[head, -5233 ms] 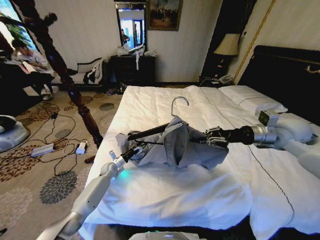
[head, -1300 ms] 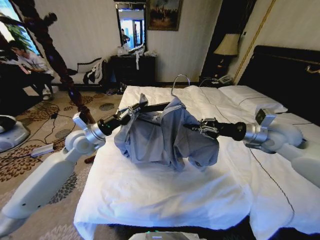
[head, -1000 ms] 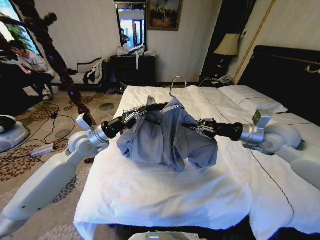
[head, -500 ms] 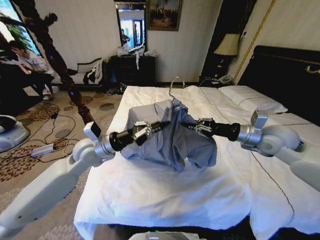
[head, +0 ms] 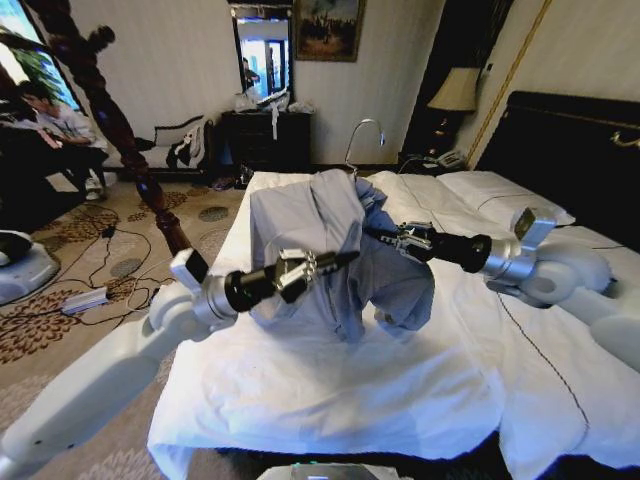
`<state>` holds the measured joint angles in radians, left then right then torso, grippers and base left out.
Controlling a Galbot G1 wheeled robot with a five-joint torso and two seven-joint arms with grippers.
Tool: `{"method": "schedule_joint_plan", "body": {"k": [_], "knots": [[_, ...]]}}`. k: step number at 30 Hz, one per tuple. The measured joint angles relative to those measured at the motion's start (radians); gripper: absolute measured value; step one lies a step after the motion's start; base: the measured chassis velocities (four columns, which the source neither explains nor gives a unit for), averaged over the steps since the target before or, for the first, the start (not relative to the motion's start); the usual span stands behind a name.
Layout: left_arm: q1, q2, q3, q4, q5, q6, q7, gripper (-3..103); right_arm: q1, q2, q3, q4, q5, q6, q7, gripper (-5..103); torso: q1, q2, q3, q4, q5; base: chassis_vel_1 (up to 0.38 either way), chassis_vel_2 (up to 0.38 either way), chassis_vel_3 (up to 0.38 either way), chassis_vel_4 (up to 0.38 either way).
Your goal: Pick up the clothes from the bed and hang them on the clothes hanger.
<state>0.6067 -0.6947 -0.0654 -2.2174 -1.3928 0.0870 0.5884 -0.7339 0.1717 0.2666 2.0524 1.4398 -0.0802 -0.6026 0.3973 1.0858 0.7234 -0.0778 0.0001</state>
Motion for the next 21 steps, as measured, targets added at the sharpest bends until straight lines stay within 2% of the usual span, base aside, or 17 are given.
{"method": "schedule_joint_plan", "body": {"k": [8, 15, 17, 18, 21], "knots": [[-0.014, -0.034, -0.042, 0.032, -0.035, -0.003, -0.019, 0, 0.009, -0.008, 0.006, -0.002, 0.024, 0.005, -0.002, 16, 0.000, 0.000, 0.000, -0.0001, -0.0001, 0.000, 0.000, 0.000, 0.000], [0.004, -0.043, 0.015, 0.070, 0.034, -0.008, -0.021, 0, 0.008, -0.015, 0.004, 0.013, 0.027, 0.005, 0.004, 16, 0.000, 0.000, 0.000, 0.0000, -0.0001, 0.000, 0.000, 0.000, 0.000], [0.003, -0.045, 0.046, 0.090, 0.064, -0.009, -0.022, 0, 0.004, -0.016, 0.002, 0.021, 0.028, 0.005, 0.007, 16, 0.000, 0.000, 0.000, 0.0000, -0.0001, 0.000, 0.000, 0.000, 0.000], [0.004, -0.039, 0.095, 0.102, 0.121, -0.010, -0.031, 0, -0.008, -0.013, -0.003, 0.041, 0.028, 0.005, 0.014, 16, 0.000, 0.000, 0.000, 0.0000, -0.0001, 0.000, 0.000, 0.000, 0.000], [0.009, -0.035, 0.103, 0.100, 0.143, -0.010, -0.046, -1, -0.012, -0.012, -0.004, 0.047, 0.028, 0.005, 0.014, 16, 0.000, 0.000, 0.000, 0.0000, -0.0001, 0.000, 0.000, 0.000, 0.000]]}}
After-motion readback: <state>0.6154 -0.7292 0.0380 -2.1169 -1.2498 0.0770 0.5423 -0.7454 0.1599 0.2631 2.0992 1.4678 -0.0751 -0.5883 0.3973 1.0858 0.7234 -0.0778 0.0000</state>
